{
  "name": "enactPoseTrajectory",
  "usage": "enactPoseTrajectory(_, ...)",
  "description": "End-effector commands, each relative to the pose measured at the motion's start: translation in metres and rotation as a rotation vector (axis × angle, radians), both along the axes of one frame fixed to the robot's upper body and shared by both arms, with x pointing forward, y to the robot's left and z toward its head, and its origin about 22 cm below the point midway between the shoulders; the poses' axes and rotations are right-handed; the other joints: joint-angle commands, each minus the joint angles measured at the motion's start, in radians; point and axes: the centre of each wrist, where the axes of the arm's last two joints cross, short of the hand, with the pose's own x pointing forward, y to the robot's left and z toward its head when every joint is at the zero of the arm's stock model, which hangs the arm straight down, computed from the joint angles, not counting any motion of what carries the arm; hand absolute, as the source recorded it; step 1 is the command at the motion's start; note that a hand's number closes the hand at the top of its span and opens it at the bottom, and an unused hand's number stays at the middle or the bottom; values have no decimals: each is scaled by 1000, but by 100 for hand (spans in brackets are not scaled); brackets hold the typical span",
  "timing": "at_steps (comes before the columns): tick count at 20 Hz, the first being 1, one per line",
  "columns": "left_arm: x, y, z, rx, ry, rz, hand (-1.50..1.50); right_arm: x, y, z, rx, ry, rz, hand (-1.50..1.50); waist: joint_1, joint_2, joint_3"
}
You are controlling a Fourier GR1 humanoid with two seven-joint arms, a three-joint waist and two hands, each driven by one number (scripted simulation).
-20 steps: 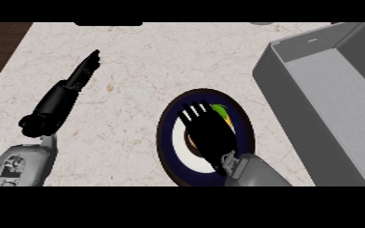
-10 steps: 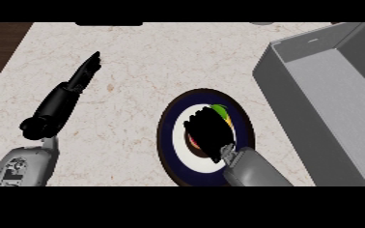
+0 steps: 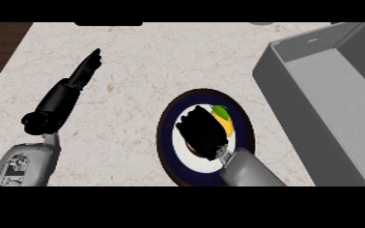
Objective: Pick the cupcake from the plate and place it in the cardboard box
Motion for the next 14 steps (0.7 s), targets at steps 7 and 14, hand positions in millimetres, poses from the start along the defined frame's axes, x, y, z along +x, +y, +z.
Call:
enactPoseTrajectory(7, 3, -6, 10, -13, -36, -20, 0, 79, -49, 34, 331, 4, -623, 150, 22, 18, 3)
enactPoseTrajectory(14, 0, -7, -11, -1, 4, -17, 0, 128, -26, 95, 300, -267, -649, 150, 14, 6, 0)
